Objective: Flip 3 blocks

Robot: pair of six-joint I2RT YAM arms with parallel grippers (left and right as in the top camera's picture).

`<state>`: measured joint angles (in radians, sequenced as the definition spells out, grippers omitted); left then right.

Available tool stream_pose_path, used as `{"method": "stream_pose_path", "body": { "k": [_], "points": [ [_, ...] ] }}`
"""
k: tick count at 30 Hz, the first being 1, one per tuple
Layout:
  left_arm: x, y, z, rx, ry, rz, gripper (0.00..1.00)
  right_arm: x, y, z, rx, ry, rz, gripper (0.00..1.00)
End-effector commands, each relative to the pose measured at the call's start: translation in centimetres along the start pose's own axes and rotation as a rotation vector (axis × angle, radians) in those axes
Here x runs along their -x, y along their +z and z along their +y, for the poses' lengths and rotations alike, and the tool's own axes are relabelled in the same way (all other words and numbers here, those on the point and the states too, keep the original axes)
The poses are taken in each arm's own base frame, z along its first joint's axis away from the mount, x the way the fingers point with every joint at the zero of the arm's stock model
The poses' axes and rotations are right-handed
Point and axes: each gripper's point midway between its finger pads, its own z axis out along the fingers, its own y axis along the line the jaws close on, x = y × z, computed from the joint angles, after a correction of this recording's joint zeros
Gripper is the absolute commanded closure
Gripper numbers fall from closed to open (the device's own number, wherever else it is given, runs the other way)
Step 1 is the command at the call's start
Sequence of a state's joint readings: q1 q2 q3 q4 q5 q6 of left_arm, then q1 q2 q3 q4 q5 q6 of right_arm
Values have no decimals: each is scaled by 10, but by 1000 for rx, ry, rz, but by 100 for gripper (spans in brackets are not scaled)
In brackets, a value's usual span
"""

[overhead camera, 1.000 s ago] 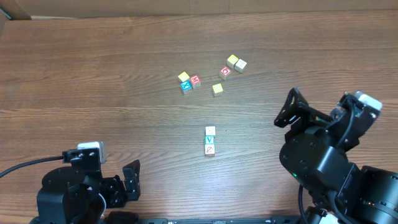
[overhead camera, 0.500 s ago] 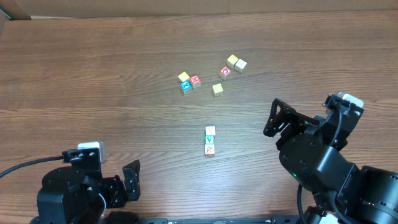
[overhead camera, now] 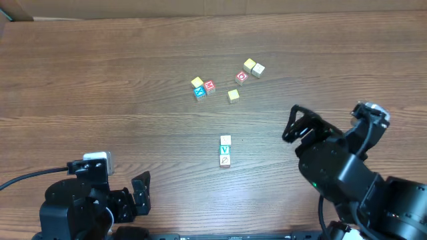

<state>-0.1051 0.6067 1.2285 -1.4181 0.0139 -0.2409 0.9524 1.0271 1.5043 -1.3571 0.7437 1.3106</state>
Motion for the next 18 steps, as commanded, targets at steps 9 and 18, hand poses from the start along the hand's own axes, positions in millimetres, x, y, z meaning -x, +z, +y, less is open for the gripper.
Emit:
{"method": "stream_pose_path", "body": {
  "k": [9, 18],
  "points": [
    [3, -6, -1, -5, -1, -23, 0, -23, 49, -77, -163, 974, 99, 0],
    [3, -6, -1, -5, -1, -23, 0, -46, 83, -147, -31, 1337, 37, 0]
  ]
}}
